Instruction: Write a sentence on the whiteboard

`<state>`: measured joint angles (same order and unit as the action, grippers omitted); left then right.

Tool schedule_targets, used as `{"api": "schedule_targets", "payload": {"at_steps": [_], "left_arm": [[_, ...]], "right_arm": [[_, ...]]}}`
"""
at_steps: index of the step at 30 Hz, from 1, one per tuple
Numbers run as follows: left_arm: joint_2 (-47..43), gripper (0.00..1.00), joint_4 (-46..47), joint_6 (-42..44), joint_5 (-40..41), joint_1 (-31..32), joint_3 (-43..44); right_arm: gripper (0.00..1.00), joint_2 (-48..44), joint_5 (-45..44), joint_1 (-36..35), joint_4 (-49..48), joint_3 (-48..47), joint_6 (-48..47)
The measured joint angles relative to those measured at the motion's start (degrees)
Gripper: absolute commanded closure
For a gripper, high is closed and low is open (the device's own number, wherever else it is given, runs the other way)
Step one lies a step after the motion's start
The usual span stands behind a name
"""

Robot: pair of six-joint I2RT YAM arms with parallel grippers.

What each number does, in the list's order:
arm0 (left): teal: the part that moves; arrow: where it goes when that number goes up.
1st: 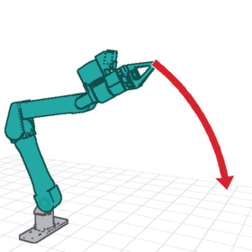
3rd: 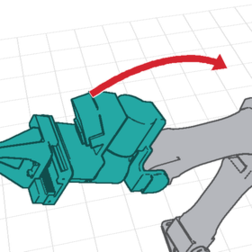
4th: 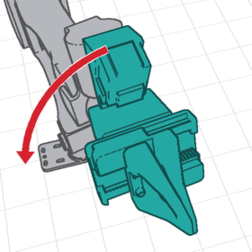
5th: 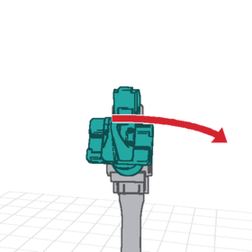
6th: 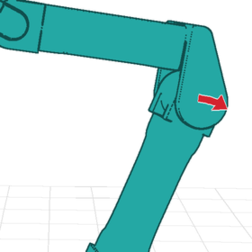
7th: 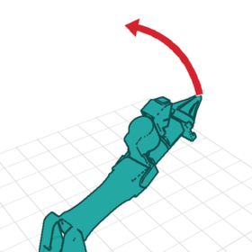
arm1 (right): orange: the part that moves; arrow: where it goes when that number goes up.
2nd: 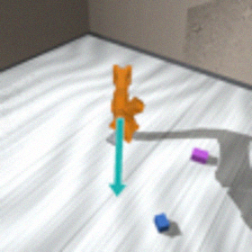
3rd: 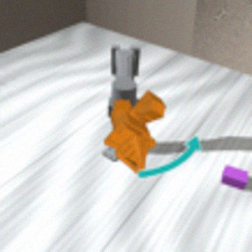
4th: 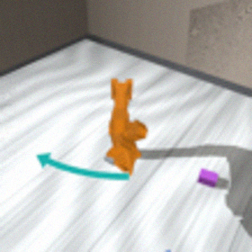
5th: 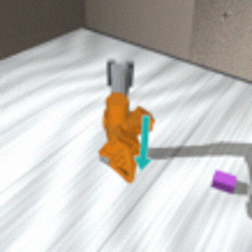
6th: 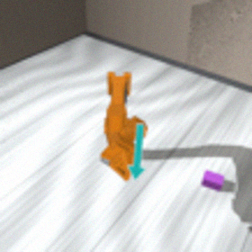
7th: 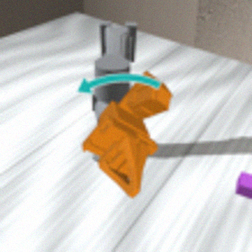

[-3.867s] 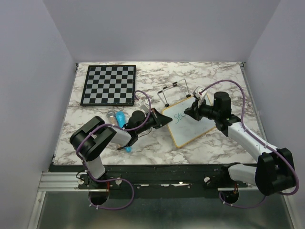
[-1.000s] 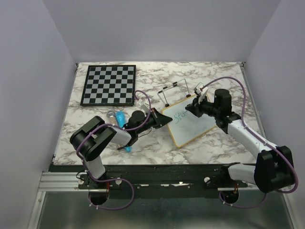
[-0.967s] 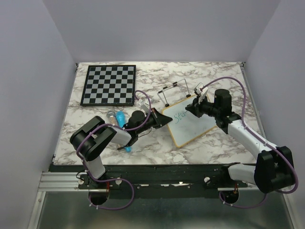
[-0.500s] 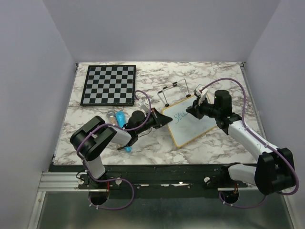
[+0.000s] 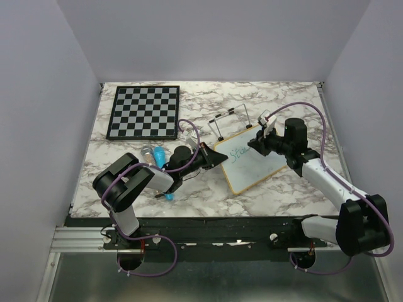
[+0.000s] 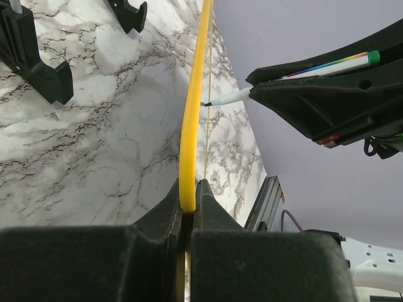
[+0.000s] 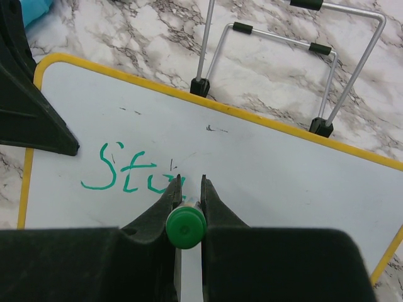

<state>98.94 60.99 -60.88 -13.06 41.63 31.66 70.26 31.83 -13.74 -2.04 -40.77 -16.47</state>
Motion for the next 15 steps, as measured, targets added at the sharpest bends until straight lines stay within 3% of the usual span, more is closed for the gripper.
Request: {"api": "schedule_targets", "payload": {"at_steps": [15], "left_arm": [[0.20,1.00,0.17,-0.04,-0.02,0.00,0.00]], "right_arm": [[1.00,1.73,-0.02,0.00,-2.16,-1.31,1.44]]}}
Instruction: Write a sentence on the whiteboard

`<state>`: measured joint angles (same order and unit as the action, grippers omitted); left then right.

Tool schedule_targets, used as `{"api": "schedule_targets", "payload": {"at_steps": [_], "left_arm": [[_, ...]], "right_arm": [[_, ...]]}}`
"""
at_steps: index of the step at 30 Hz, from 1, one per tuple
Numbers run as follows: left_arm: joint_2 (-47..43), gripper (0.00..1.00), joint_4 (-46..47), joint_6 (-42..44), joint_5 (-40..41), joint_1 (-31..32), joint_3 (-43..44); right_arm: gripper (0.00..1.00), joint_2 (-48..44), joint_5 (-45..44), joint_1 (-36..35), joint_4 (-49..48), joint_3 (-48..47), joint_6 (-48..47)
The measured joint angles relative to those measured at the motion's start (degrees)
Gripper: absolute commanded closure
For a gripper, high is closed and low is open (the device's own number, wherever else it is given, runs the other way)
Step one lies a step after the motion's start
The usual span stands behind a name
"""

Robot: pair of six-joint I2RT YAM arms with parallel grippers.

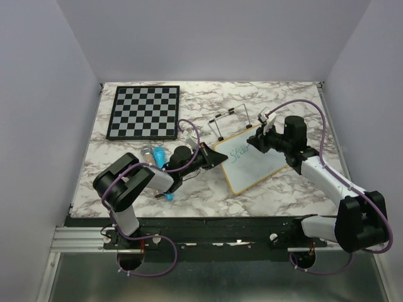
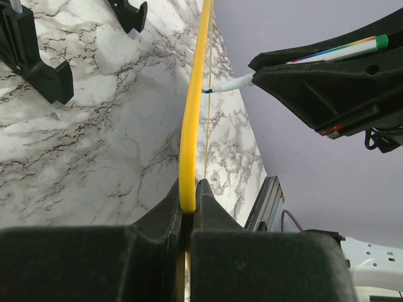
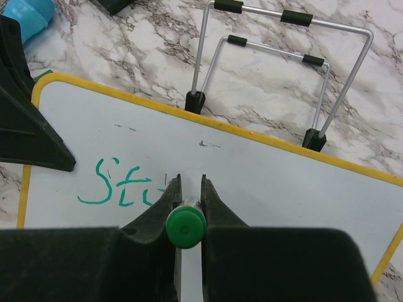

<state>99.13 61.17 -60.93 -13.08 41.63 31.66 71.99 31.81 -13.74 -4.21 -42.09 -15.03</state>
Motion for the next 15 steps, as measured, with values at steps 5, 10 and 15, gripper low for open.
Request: {"api": "schedule_targets", "payload": {"at_steps": [5,10,15], "left_arm": [[0.00,1.00,-0.02,0.00,0.00,0.00,0.00],[0.04,1.00,0.00,-0.07,-0.02,-0.04,0.00],[0.24,1.00,0.17,-0.17,-0.02,-0.07,0.00]], "right_arm": [[0.99,0.02,0.02,0.00,0.02,-0.02,-0.07],[0.99,-0.09,0.07,0.00,0.63,0.00,-1.33],[0.99,-0.70,0.13,0.02,1.79,0.44,-2.78]]}}
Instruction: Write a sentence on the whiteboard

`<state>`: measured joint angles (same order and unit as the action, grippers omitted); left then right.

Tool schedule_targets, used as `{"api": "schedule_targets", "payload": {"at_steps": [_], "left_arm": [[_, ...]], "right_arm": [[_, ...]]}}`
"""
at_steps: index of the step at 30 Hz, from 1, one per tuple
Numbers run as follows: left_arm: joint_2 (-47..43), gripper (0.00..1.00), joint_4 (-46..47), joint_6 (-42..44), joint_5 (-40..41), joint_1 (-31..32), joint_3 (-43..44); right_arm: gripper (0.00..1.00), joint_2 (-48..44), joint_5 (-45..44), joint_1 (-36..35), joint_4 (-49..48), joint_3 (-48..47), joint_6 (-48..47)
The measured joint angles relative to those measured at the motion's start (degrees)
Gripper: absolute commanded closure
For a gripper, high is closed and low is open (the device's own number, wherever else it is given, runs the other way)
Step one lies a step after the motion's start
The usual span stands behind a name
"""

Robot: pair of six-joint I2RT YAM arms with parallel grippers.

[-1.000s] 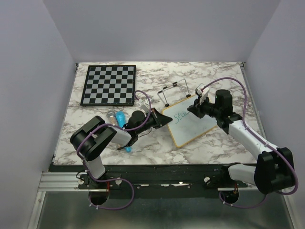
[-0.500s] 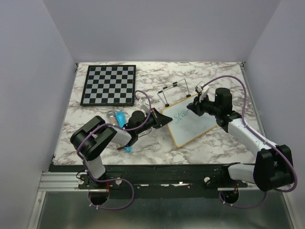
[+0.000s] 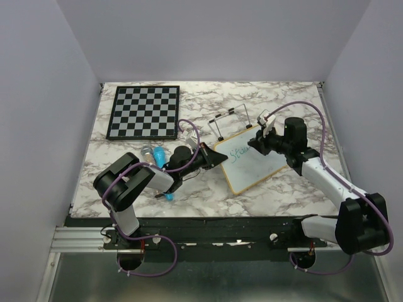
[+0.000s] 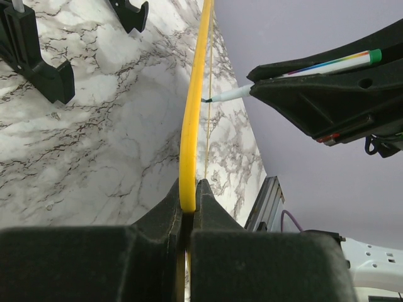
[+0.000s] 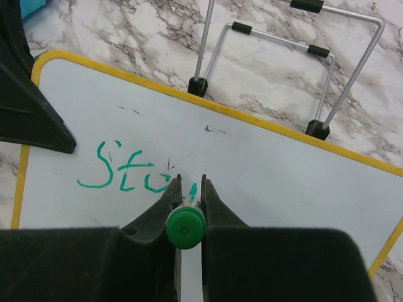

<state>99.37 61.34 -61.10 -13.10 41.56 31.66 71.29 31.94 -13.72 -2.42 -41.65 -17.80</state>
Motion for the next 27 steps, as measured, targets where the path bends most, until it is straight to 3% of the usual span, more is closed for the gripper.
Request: {"api": "schedule_targets", "payload": {"at_steps": [18,27], "left_arm": [[0.42,1.00,0.35,-0.11,-0.39,-0.31,-0.02],[0.50,1.00,0.72,-0.02,-0.50,-0.31,0.00]], "right_arm": [[1.00,-1.60,4.90,0.33,5.92,1.53,-2.62],[0.99,-1.60,6.47,0.28,7.26,0.24,0.39]]}}
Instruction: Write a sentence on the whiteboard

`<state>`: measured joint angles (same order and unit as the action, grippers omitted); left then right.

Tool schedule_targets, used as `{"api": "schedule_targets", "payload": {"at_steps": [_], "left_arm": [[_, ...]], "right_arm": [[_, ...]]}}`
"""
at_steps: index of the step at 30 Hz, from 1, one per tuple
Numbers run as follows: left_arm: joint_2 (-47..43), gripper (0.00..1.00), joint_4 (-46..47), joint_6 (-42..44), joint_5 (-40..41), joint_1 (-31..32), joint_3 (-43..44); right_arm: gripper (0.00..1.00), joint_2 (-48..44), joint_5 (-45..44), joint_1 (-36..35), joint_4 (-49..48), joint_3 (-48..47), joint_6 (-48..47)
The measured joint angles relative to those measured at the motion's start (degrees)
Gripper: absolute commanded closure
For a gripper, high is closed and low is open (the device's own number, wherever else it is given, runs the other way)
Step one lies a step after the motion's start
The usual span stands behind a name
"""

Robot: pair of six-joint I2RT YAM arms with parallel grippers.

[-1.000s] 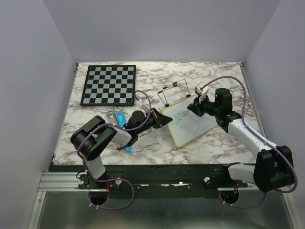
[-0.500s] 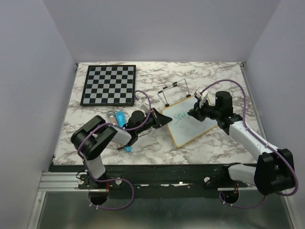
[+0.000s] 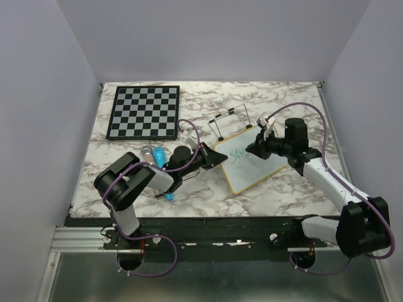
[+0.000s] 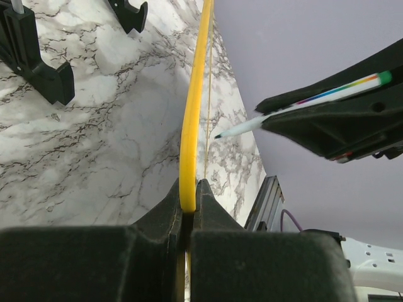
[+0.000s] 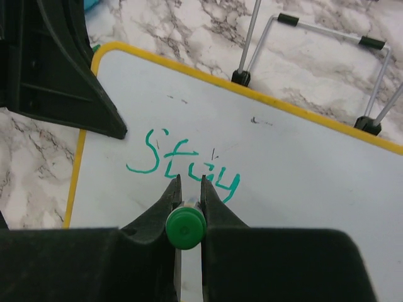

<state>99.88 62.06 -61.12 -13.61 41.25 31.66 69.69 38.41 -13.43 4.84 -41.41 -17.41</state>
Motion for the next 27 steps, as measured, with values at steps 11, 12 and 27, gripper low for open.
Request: {"api": "schedule_targets", "payload": {"at_steps": [11,12,27], "left_arm": [[0.07,1.00,0.74,0.50,-0.15,0.02,-0.26],[0.13,1.00,0.87,0.55,-0.17,0.02,-0.31],[0.57,1.00,3.02,1.27,-0.42,0.02,-1.25]], "right_arm": [[1.00,-5.64,1.99,4.66,-1.31,-4.48,4.33],[1.00,-5.62,2.54,5.92,-1.31,-4.42,4.33],[0.99,-6.43,13.09,13.86,0.66,-3.04,-0.48]]}}
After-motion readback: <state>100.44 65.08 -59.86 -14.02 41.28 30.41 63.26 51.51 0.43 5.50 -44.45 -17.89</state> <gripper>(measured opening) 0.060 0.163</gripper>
